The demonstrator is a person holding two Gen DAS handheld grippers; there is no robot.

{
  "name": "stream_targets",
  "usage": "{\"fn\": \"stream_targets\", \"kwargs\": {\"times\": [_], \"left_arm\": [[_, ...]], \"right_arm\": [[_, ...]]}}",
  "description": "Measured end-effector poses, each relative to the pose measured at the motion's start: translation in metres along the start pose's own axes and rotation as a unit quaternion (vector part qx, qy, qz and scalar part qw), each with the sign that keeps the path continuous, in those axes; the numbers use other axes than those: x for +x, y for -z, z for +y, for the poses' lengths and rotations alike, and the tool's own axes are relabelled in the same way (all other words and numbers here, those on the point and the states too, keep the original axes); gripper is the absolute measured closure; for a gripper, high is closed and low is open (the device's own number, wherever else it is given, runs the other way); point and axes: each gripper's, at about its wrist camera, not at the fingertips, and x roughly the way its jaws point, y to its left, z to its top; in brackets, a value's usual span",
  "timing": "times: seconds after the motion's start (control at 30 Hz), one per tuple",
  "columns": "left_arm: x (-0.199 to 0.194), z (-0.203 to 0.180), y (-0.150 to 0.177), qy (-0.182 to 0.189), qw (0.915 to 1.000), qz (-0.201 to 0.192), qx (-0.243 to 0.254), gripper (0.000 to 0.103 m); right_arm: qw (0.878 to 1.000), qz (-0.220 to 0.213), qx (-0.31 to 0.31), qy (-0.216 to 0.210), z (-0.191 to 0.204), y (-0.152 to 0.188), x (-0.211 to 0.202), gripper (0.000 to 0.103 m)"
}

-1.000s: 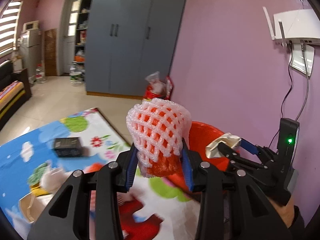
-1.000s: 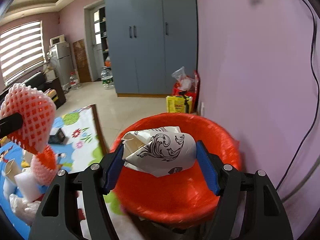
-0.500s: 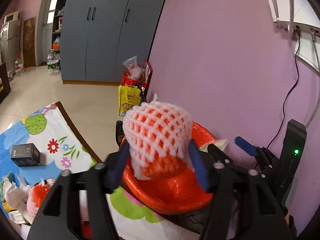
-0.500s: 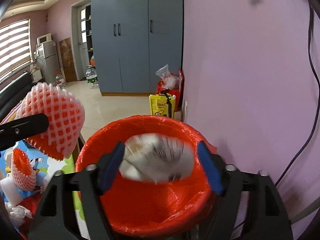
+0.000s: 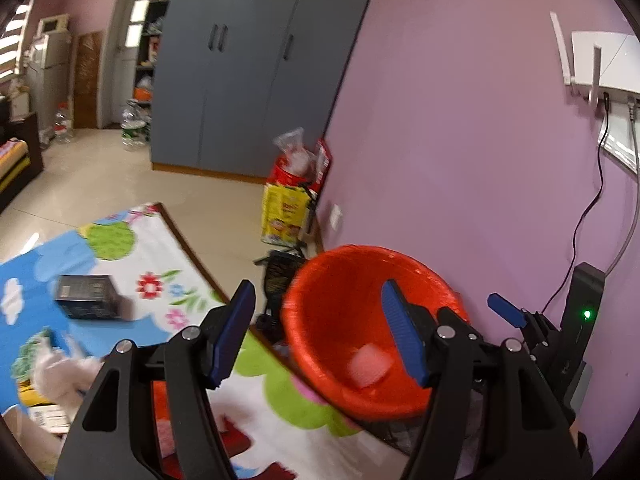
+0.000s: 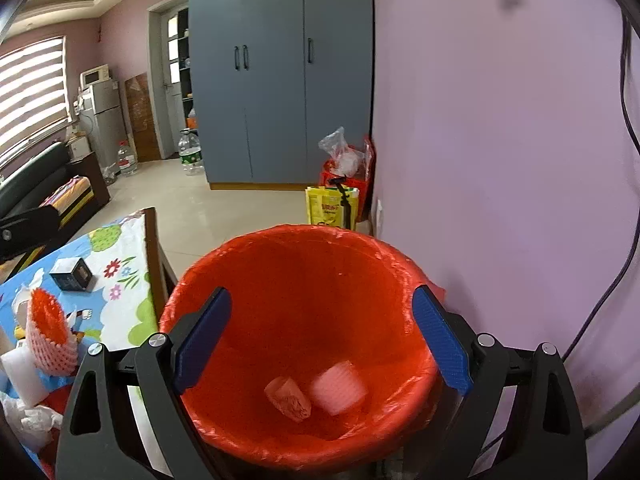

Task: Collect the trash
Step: 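Carry both items over the orange bin and open both tools, then move both tools back over the trash on the bed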

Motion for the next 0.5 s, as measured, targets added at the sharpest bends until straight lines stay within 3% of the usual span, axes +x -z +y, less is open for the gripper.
{"fn": "stream_targets", "kwargs": {"times": [0.17, 0.5], "left_arm": [[-0.043, 0.019, 0.010, -0.032, 0.9989, -0.033, -0.014, 0.039], [-0.126, 0.069, 0.052, -0.108, 0.9915, -0.059, -0.042, 0.039]], "right_arm": [[0.999, -0.004, -0.011, -0.035, 0.021, 0.003, -0.015, 0.016], [0.990, -0.005, -0.050, -0.129, 0.084, 0.008, -0.048, 0.016]]}}
